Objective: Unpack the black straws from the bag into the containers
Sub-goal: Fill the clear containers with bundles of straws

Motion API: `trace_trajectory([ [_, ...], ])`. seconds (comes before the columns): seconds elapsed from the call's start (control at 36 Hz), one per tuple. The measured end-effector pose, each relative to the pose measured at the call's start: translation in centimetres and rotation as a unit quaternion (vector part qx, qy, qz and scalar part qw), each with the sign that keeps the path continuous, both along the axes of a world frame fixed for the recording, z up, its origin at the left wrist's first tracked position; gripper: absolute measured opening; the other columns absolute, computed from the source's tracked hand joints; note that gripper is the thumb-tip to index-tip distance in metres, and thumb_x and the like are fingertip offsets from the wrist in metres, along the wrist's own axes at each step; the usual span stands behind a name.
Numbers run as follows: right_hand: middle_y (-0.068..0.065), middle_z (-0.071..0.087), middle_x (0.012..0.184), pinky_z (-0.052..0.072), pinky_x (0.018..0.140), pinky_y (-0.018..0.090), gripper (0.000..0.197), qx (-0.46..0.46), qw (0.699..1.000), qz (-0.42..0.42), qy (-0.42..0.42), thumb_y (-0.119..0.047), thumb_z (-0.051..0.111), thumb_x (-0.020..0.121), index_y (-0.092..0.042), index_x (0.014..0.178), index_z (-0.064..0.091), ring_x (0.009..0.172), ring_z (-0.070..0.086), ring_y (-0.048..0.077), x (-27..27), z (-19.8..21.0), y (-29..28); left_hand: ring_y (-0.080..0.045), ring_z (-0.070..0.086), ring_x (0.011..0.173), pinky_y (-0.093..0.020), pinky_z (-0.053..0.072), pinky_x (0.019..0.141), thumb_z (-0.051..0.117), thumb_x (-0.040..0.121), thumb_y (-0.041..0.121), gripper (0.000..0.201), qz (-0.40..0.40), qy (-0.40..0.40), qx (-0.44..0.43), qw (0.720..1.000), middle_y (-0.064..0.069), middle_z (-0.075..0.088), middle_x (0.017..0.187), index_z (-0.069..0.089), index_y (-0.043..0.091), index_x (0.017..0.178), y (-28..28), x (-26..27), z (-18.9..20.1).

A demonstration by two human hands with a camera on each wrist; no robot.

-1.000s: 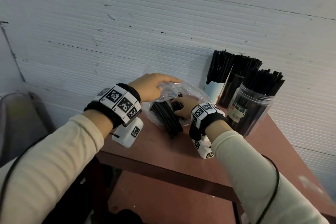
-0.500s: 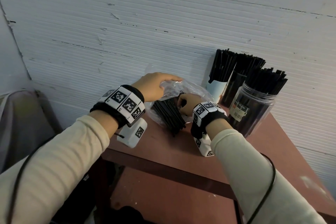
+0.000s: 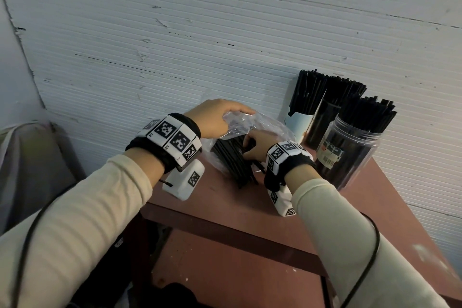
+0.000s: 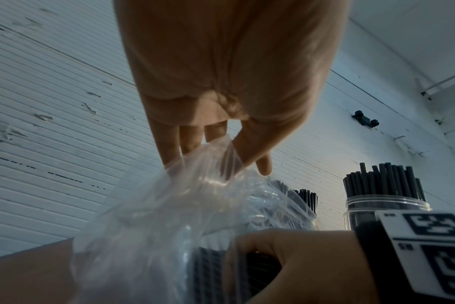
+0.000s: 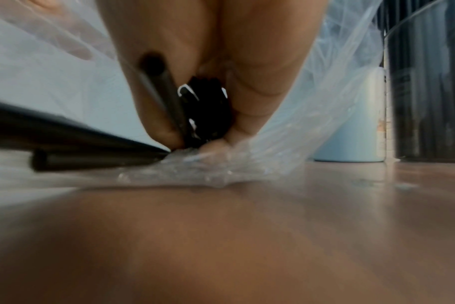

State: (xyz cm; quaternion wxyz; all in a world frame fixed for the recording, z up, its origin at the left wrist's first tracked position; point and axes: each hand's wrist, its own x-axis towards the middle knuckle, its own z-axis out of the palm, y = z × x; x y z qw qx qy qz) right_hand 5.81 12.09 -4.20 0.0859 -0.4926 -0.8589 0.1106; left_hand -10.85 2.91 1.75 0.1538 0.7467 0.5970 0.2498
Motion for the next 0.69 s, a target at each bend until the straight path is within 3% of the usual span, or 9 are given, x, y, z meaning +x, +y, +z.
trace_trajectory([
  [0.08,-0.012,0.054,0.079,0.038,0.067,0.023,0.023,-0.005,1.0,-0.005,0.018,-0.021,0.072,0.078,-0.019,0.099,0.063,0.082,0.053,0.012,0.0,0.2,-0.3,-0.02,0.055,0.053,-0.012,0.034,0.039,0.044,0.085,-0.011,0.076,-0.002,0.01,-0.008,1.0,0.007,0.045,0.149,0.05,0.044,0.136,-0.1,-0.1,0.0],
  [0.17,-0.003,0.059,0.094,0.041,0.07,0.02,0.025,-0.013,0.999,-0.004,0.043,-0.016,0.071,0.079,-0.015,0.103,0.064,0.086,0.053,0.013,-0.2,0.3,-0.5,-0.014,0.048,0.051,-0.014,0.038,0.042,0.045,0.086,-0.01,0.075,0.01,0.012,-0.004,1.0,0.007,0.042,0.151,0.048,0.045,0.137,0.2,-0.3,-0.4],
  [0.22,0.0,0.061,0.104,0.044,0.08,0.022,0.029,-0.025,0.998,-0.008,0.061,-0.011,0.069,0.08,-0.017,0.108,0.064,0.092,0.055,0.014,-0.2,0.4,-0.6,-0.015,0.056,0.062,-0.024,0.052,0.055,0.046,0.086,-0.008,0.075,0.011,0.01,-0.003,1.0,0.009,0.041,0.151,0.046,0.047,0.138,0.3,-0.3,-0.6],
  [0.28,-0.004,0.062,0.106,0.043,0.082,0.021,0.035,-0.021,0.998,-0.008,0.064,-0.009,0.066,0.082,-0.023,0.113,0.065,0.096,0.056,0.012,-0.1,0.7,-0.9,-0.029,0.066,0.082,-0.039,0.058,0.073,0.046,0.089,-0.003,0.071,0.012,0.016,-0.001,1.0,0.007,0.04,0.152,0.044,0.048,0.138,0.3,-0.2,-0.6],
  [0.39,-0.009,0.06,0.101,0.039,0.07,0.011,0.031,-0.014,0.996,0.006,0.086,-0.009,0.065,0.085,-0.025,0.112,0.066,0.092,0.053,0.008,0.6,1.5,-1.8,-0.034,0.068,0.09,-0.04,0.058,0.076,0.046,0.092,0.002,0.069,0.022,0.045,0.003,0.999,0.004,0.037,0.155,0.04,0.051,0.14,0.3,0.0,-0.6],
  [0.5,-0.004,0.06,0.105,0.053,0.085,0.027,0.03,-0.037,0.994,0.021,0.098,-0.005,0.067,0.081,-0.021,0.106,0.069,0.091,0.06,0.014,2.3,2.1,-3.3,-0.037,0.061,0.112,-0.049,0.053,0.092,0.048,0.089,0.004,0.07,0.007,0.051,0.017,0.999,0.007,0.039,0.154,0.041,0.053,0.138,0.1,0.3,-0.7],
  [0.56,-0.004,0.059,0.102,0.054,0.079,0.023,0.033,-0.052,0.993,0.025,0.101,-0.002,0.067,0.08,-0.019,0.109,0.069,0.083,0.059,0.012,3.6,2.7,-4.3,-0.034,0.06,0.114,-0.049,0.05,0.096,0.051,0.088,0.007,0.066,0.001,0.049,0.033,0.998,0.005,0.043,0.151,0.044,0.052,0.136,-0.1,0.5,-0.9],
  [0.61,-0.009,0.058,0.091,0.051,0.064,0.013,0.037,-0.072,0.993,0.027,0.095,0.001,0.064,0.08,-0.021,0.11,0.068,0.07,0.06,0.008,5.3,3.4,-5.2,-0.026,0.055,0.12,-0.046,0.046,0.101,0.055,0.087,0.009,0.061,0.011,0.04,0.053,0.998,0.001,0.044,0.146,0.049,0.048,0.134,-0.4,0.9,-1.1],
  [0.69,-0.007,0.059,0.091,0.047,0.065,0.015,0.035,-0.071,0.995,0.034,0.056,-0.005,0.067,0.081,-0.028,0.108,0.068,0.07,0.059,0.008,7.7,4.6,-6.7,-0.021,0.038,0.136,-0.047,0.034,0.111,0.063,0.082,0.019,0.052,0.028,0.035,0.131,0.99,-0.002,0.038,0.147,0.055,0.044,0.127,-1.2,2.2,-1.2],
])
